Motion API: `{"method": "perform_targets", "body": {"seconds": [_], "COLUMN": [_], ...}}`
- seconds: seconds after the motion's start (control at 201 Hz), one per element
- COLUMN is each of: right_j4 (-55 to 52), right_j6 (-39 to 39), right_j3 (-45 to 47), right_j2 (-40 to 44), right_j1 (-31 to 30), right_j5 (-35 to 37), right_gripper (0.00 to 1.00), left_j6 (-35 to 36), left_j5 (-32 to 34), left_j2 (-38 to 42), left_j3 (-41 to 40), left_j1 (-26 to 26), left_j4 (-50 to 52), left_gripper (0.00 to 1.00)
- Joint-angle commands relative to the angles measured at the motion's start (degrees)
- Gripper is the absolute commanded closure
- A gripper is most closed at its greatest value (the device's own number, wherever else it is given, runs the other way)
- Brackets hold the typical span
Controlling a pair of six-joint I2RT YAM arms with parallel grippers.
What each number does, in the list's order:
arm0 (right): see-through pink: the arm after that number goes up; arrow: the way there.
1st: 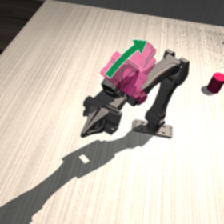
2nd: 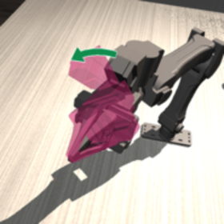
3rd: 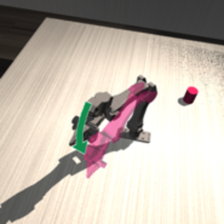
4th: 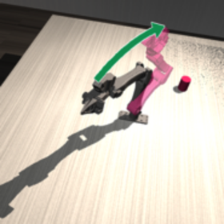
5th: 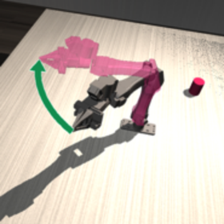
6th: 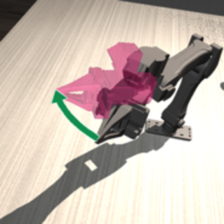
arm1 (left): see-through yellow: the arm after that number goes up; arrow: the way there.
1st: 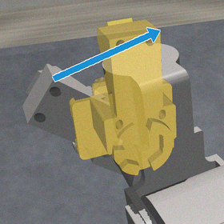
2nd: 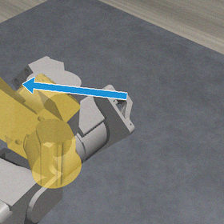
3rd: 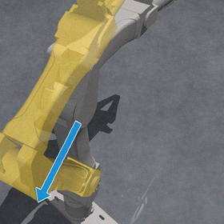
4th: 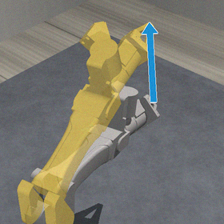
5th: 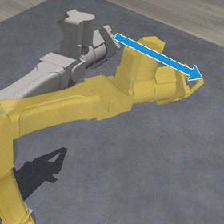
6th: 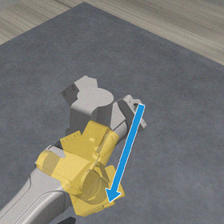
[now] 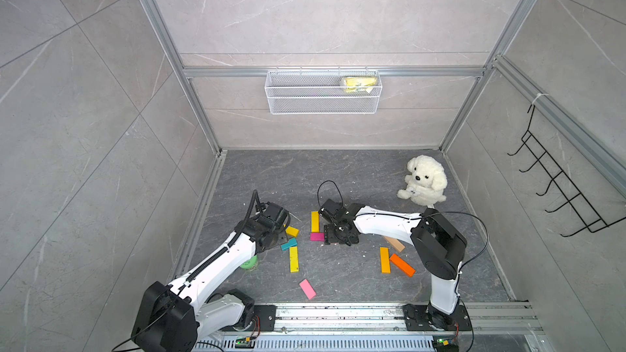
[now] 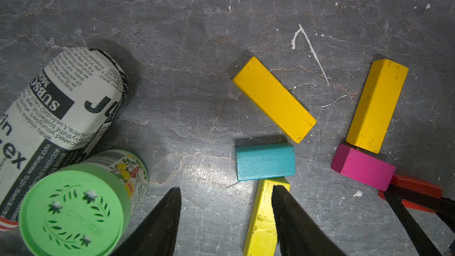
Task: Assemble the letter h with building blocks
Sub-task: Assemble the building block at the center of the board.
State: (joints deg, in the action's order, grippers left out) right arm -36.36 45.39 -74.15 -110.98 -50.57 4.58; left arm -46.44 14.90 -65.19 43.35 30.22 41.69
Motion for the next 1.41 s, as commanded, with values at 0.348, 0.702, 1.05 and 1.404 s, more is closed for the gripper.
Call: {"method": "perform_targets", "body": {"seconds": [0.348,0.702,1.05,1.404], "right_j4": [-2.99,0.92,5.74,6.74], "right_j6": [2.03,0.73,0.76,1.06], "right_j3": [-0.46,1.6,4.72,3.48], "right_j2": [6.71,6.09,4.67,3.02], "right_j1": [-0.32,2.58,3.46,3.48], "right_j5": [1.32,-7.3,-10.87,-12.21], "right_gripper": [0.16,0.17,0.06,0.08], "left_j6": [0.58,1.0,2.36,3.63], "left_j5": [0.15,-0.36,0.68,1.83], "left_j2": [0.41,0.58,1.1,1.38], "left_j3": [0.46,2.06,4.62,7.62], "left_j1": [-0.23,-0.22,-0.16,-0.22], "left_j4": [0.43,0.56,2.64,4.2], "left_gripper": [0.37,0.37,0.38,0.37]}}
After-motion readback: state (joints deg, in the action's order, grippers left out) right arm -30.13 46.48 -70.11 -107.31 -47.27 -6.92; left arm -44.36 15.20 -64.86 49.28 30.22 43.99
